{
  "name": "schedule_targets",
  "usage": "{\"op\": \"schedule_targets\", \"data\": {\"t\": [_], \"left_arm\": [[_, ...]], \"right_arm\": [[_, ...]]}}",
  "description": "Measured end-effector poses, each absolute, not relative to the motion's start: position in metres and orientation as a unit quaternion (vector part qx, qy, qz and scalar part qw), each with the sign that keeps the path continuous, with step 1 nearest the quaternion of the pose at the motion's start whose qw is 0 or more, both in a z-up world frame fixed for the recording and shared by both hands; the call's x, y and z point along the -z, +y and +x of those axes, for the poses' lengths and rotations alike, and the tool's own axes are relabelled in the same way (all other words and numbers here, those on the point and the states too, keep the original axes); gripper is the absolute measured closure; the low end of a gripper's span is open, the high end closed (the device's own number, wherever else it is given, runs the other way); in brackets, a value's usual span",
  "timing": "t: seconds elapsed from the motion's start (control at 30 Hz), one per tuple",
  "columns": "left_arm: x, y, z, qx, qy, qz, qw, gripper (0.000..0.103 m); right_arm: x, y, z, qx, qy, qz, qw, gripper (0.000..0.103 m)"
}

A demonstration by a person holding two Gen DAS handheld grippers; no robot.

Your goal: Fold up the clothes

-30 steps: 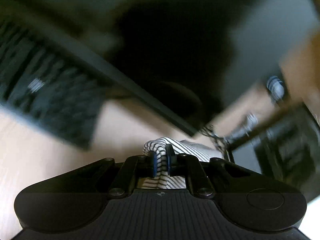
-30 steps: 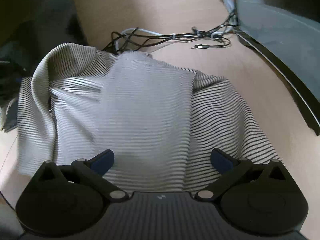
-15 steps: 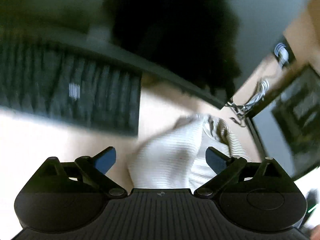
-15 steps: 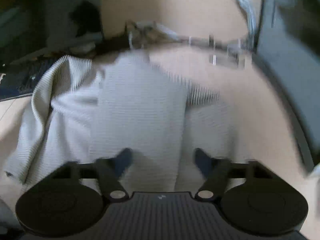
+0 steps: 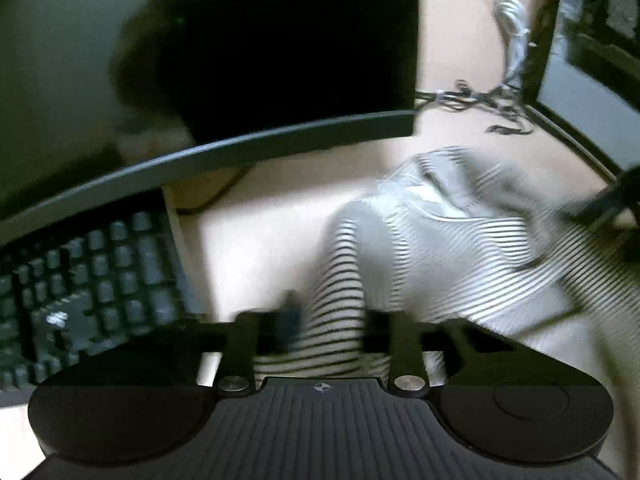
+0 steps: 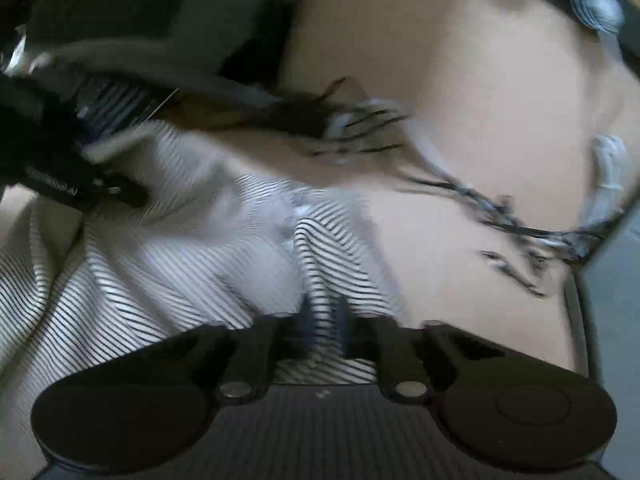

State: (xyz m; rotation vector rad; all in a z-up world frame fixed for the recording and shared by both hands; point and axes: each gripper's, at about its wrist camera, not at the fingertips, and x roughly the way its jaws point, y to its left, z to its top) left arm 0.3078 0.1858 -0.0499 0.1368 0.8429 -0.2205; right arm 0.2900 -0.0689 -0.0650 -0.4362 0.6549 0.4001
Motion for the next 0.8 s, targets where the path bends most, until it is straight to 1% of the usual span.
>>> {"op": "schedule_targets", "data": {"t": [0.07, 0.1, 0.17, 0.23, 0.33, 0.37, 0.4, 0.43, 0.47, 0.53, 0.57, 0.6, 0.63, 0.67, 0.73, 0.8], "left_arm": [[0.044, 0.205, 0.313, 0.079, 0.398, 0.033, 0.913, 0.084], [0.042, 0.213, 0.316, 0.061, 0.394, 0.018, 0.917, 0.084], [0.039, 0.222, 0.321, 0.037, 0.384, 0.002, 0.923, 0.084], [0.036, 0.226, 0.323, 0.017, 0.374, -0.007, 0.927, 0.084], [0.032, 0.228, 0.325, -0.005, 0.361, -0.013, 0.933, 0.079], [0.031, 0.228, 0.325, -0.011, 0.361, -0.021, 0.932, 0.071], [0.029, 0.228, 0.326, -0.018, 0.362, -0.030, 0.931, 0.063], [0.028, 0.228, 0.326, -0.025, 0.363, -0.038, 0.931, 0.060], [0.026, 0.229, 0.323, -0.029, 0.363, -0.048, 0.930, 0.052], [0.019, 0.227, 0.311, -0.032, 0.356, -0.056, 0.932, 0.047], [0.015, 0.225, 0.305, -0.036, 0.351, -0.056, 0.934, 0.041], [0.010, 0.224, 0.298, -0.035, 0.344, -0.063, 0.936, 0.031], [0.005, 0.223, 0.290, -0.034, 0.337, -0.069, 0.938, 0.026], [0.000, 0.221, 0.283, -0.034, 0.329, -0.076, 0.941, 0.020], [-0.005, 0.211, 0.275, 0.000, 0.320, -0.092, 0.943, 0.016], [-0.008, 0.196, 0.268, 0.043, 0.311, -0.108, 0.943, 0.009]], "right_arm": [[0.045, -0.105, 0.295, -0.139, 0.289, -0.222, 0.921, 0.098], [0.039, -0.123, 0.306, -0.108, 0.288, -0.215, 0.927, 0.098], [0.038, -0.145, 0.330, -0.070, 0.292, -0.198, 0.933, 0.098], [0.046, -0.150, 0.347, -0.057, 0.292, -0.205, 0.932, 0.098], [0.046, -0.154, 0.347, -0.047, 0.282, -0.204, 0.936, 0.098], [0.045, -0.156, 0.346, -0.044, 0.278, -0.203, 0.938, 0.098], [0.045, -0.158, 0.345, -0.041, 0.274, -0.202, 0.940, 0.094], [0.044, -0.160, 0.343, -0.038, 0.270, -0.200, 0.941, 0.086], [0.043, -0.161, 0.342, -0.035, 0.266, -0.199, 0.943, 0.082], [0.042, -0.165, 0.340, -0.029, 0.258, -0.197, 0.946, 0.074], [0.041, -0.166, 0.339, -0.026, 0.254, -0.195, 0.947, 0.072], [0.040, -0.168, 0.338, -0.023, 0.250, -0.194, 0.948, 0.064], [0.040, -0.170, 0.336, -0.021, 0.246, -0.193, 0.950, 0.057], [0.039, -0.172, 0.335, -0.018, 0.242, -0.192, 0.951, 0.055], [0.037, -0.175, 0.333, -0.012, 0.234, -0.189, 0.954, 0.055], [0.026, -0.176, 0.314, -0.024, 0.224, -0.178, 0.958, 0.052]]}}
